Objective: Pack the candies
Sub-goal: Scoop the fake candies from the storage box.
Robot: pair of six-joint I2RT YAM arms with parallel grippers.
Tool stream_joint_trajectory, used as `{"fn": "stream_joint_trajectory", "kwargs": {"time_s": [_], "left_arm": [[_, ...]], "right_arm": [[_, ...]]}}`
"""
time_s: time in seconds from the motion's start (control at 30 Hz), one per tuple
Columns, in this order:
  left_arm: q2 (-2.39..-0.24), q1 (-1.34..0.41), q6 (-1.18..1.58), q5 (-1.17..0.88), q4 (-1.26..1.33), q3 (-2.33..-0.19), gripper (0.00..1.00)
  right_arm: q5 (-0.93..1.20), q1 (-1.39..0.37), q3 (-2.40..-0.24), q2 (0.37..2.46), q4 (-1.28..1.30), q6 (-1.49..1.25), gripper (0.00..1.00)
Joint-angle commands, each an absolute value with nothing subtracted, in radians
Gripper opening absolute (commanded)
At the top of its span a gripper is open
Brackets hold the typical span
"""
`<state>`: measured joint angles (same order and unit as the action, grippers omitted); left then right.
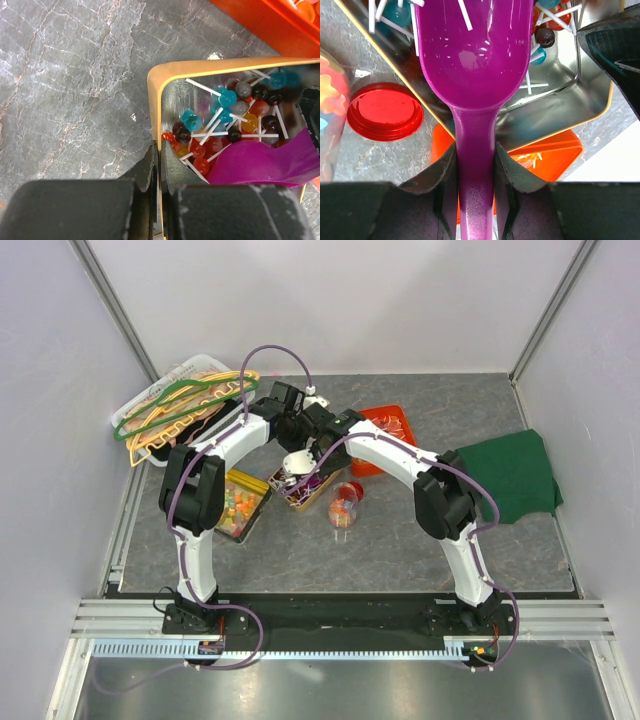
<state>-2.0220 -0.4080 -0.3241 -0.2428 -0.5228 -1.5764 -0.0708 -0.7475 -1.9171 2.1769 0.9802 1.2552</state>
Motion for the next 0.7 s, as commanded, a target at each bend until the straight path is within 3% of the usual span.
{"fn": "stream_joint_trajectory", "kwargs": {"time_s": [0.0,0.67], "left_arm": [[-1.953,-0.417,-0.298,-0.314,-0.512,-1.572,0.02],[-1.97,-0.413,-0.316,-0.305,-0.512,-1.526,0.02]], "right_arm": [[-0.015,-0.721,-1.908,2.198,0.94,1.22,0.0],[0.172,-0.615,-1.876,2.141,0.913,1.226,0.0]]}}
